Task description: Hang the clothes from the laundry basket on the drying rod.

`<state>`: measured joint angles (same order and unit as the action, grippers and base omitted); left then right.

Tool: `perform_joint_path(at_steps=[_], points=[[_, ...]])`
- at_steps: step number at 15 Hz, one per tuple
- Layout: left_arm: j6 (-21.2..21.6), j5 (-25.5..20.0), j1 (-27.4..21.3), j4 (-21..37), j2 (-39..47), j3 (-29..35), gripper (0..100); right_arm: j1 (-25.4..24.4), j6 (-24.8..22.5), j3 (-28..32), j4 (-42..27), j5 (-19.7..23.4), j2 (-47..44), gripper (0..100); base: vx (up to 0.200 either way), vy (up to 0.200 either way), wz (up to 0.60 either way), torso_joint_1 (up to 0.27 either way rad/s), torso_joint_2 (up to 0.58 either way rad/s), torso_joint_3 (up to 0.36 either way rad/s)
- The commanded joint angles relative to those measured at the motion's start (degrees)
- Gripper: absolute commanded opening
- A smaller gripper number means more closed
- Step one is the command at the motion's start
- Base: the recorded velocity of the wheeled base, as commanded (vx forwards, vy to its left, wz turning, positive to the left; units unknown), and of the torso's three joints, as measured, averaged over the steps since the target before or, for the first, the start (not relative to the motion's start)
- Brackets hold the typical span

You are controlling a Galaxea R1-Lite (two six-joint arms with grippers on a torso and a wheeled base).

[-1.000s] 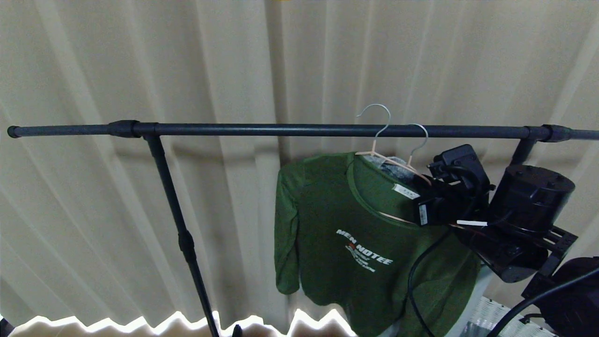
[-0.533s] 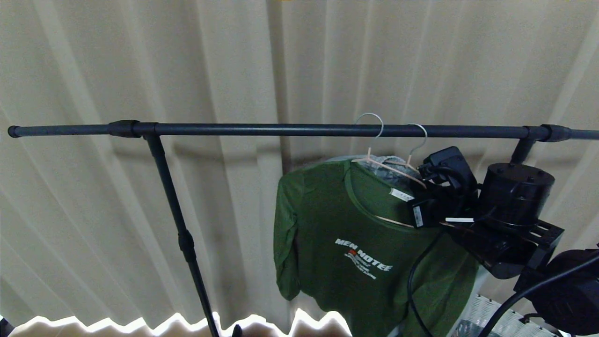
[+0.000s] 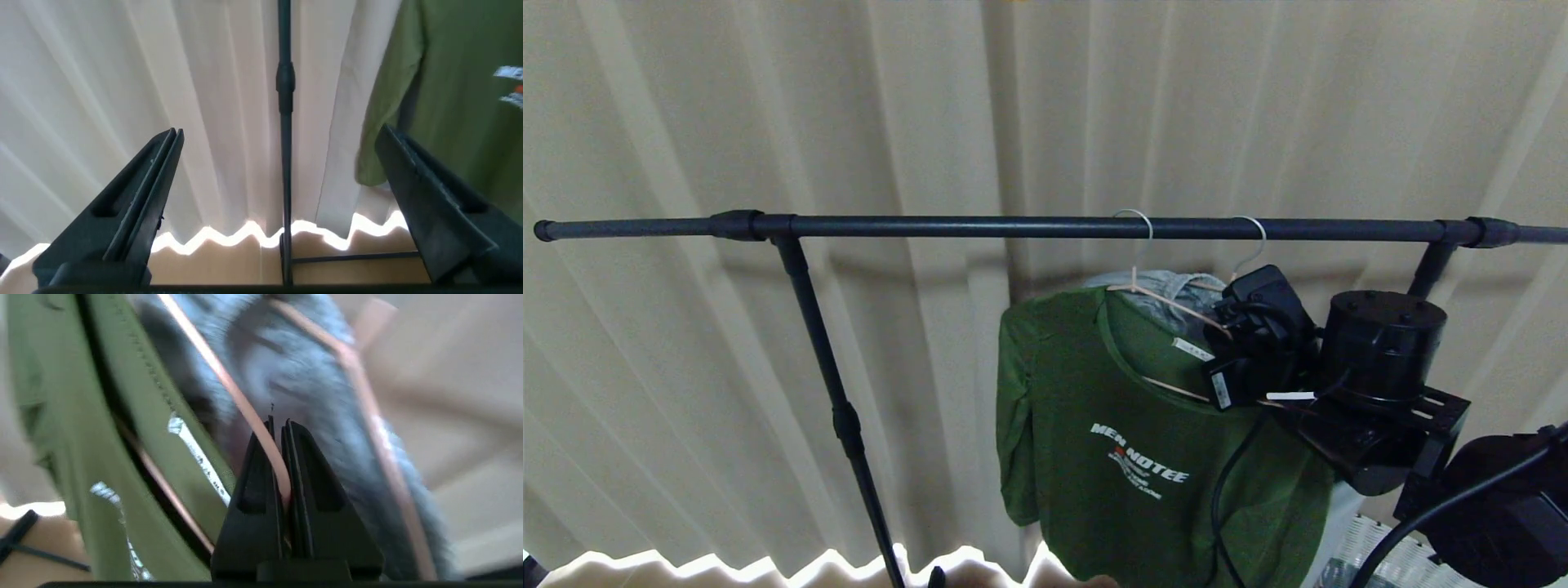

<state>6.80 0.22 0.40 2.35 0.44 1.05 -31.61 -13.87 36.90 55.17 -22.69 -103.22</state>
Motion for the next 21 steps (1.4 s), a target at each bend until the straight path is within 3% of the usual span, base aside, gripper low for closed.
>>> perform_joint_path(at_steps=[1, 3, 4, 7, 9, 10, 11, 14, 17, 21], points=[[0.0, 0.0, 0.0, 0.0, -0.1, 0.0, 100, -0.5, -0.1, 1.8, -0.7, 0.0, -2.2, 0, 0.0, 0.0, 0.0, 0.0, 0.0, 0.0], [-0.3, 0.0, 0.0, 0.0, -0.1, 0.0, 100, -0.5, -0.1, 2.3, -2.4, 0.0, -2.3, 0, 0.0, 0.0, 0.0, 0.0, 0.0, 0.0], [-0.4, 0.0, 0.0, 0.0, -0.1, 0.0, 100, -0.6, -0.1, 2.1, -2.4, 0.0, -2.3, 100, 0.0, 0.0, 0.0, 0.0, 0.0, 0.0], [-0.6, 0.0, 0.0, 0.0, -0.1, 0.0, 100, -1.2, 0.3, 1.7, -1.6, 0.8, -2.3, 100, 0.0, 0.0, 0.0, 0.0, 0.0, 0.0], [-1.4, 0.0, 0.0, 0.1, -0.2, -0.1, 100, -2.2, 3.8, 1.2, -1.3, 2.7, -2.5, 100, 0.0, 0.0, 0.0, 0.0, 0.0, 0.0], [-1.8, 0.0, 0.0, 0.1, -0.2, -0.1, 100, -3.3, 7.9, 0.9, 0.5, 6.8, -3.3, 100, 0.0, 0.0, 0.0, 0.0, 0.0, 0.0], [-2.1, 0.0, 0.0, 0.0, -0.2, -0.1, 100, -3.3, 8.7, 0.9, 1.7, 7.5, -3.9, 100, 0.0, 0.0, 0.0, 0.0, 0.0, 0.0], [-2.1, 0.0, 0.0, 0.0, -0.1, -0.1, 100, -3.4, 9.0, 0.1, 6.8, 8.4, -5.7, 100, 0.0, 0.0, 0.0, 0.0, 0.0, 0.0], [-2.1, 0.0, 0.0, 0.1, -0.1, -0.1, 100, -3.3, 9.0, -3.7, 14.2, 13.1, -5.7, 100, 0.0, 0.0, 0.0, 0.0, 0.0, 0.0], [-2.1, 0.0, 0.0, 0.1, -0.2, -0.1, 100, -3.3, 11.3, -6.7, 22.5, 13.3, -6.1, 100, 0.0, 0.0, 0.0, 0.0, 0.0, 0.0]])
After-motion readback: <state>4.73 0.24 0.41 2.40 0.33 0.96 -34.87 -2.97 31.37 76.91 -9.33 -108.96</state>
